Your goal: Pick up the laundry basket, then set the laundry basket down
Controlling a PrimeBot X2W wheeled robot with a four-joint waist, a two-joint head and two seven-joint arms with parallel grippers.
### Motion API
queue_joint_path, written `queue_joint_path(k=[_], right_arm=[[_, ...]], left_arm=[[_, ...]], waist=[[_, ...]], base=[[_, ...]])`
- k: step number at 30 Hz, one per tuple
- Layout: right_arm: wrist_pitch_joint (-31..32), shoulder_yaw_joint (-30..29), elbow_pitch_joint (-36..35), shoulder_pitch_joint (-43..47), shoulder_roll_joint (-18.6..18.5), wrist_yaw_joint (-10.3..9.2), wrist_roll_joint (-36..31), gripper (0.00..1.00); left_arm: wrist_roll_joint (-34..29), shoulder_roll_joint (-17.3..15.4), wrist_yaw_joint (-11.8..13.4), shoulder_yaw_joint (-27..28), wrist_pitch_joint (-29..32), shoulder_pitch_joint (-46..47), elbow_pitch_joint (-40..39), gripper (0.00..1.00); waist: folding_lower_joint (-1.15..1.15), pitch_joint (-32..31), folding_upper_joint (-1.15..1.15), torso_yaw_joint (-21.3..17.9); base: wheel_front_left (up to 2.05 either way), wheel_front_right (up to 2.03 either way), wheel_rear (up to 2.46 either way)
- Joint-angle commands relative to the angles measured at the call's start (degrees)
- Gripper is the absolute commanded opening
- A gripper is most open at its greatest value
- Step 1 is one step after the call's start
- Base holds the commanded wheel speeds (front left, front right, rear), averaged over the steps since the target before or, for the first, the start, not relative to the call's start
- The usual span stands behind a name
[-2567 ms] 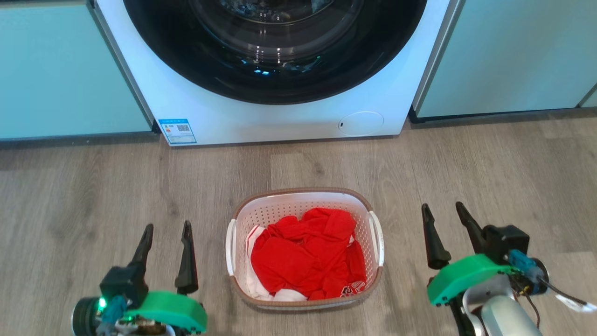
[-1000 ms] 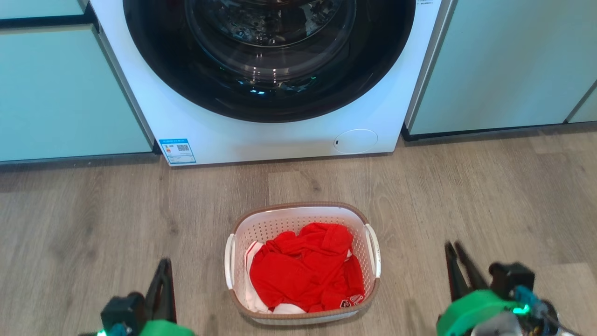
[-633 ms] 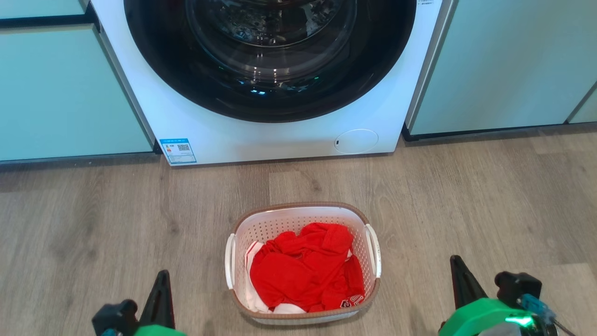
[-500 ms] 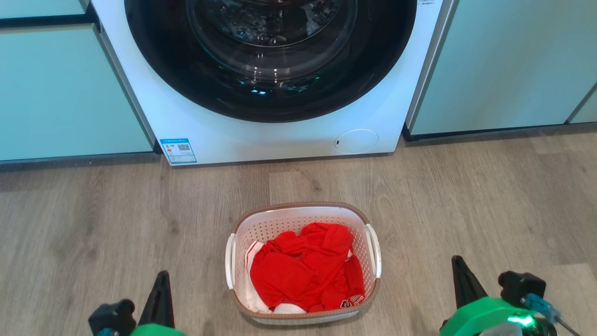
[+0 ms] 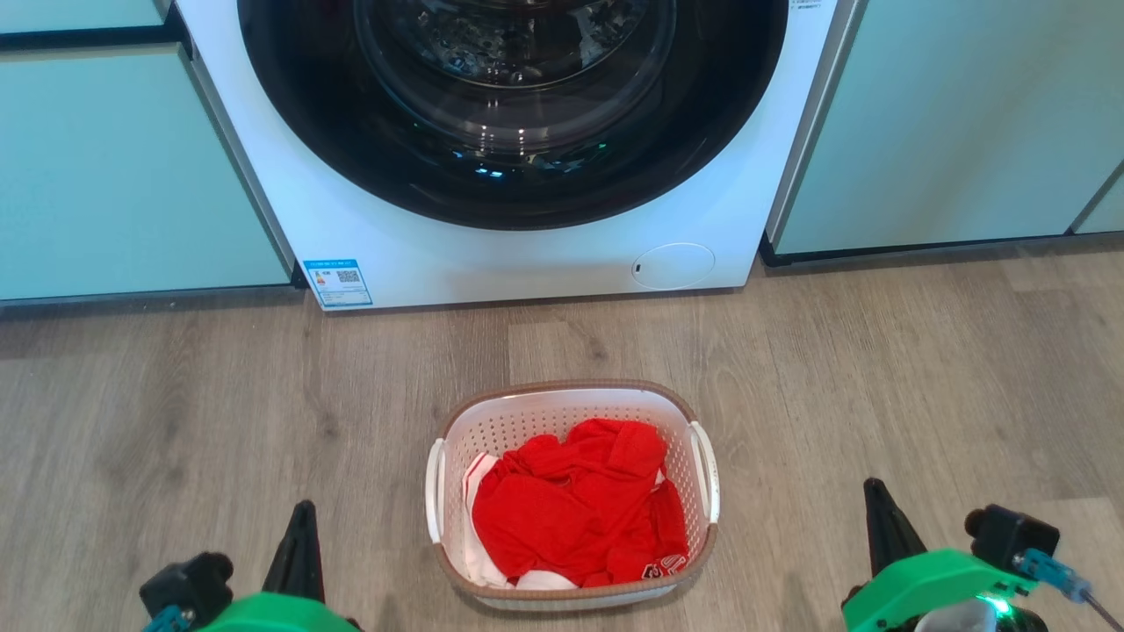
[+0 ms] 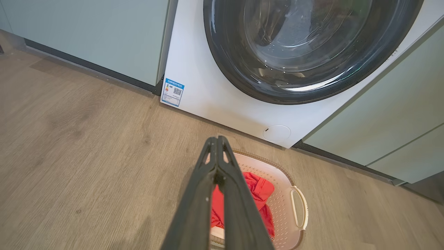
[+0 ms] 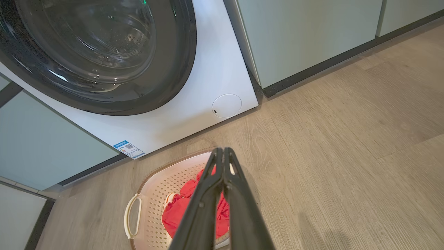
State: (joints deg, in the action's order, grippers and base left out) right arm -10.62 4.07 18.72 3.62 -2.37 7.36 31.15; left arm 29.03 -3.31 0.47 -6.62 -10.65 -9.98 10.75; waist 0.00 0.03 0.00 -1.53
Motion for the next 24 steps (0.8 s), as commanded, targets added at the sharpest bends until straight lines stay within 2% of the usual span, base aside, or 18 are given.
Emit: queue_joint_path(k=[1, 24], right_arm=[[0.3, -0.12, -2.1, -3.12, -0.97, 0.04, 1.84, 0.0], [3.86, -1.94, -2.8, -4.72, -1.43, 0.06, 17.32, 0.0]], left_arm=[[1.77, -0.75, -0.45, 1.32, 0.22, 2.97, -1.29, 0.0], [17.89, -1.11, -2.33, 3.37, 3.71, 6.18, -0.3, 0.0]], waist=[[0.0, 0.0, 0.0, 0.03], [0.0, 0.04, 0.0, 0.4]], base=[[0.0, 0.0, 0.0], [0.0, 0.0, 0.0]])
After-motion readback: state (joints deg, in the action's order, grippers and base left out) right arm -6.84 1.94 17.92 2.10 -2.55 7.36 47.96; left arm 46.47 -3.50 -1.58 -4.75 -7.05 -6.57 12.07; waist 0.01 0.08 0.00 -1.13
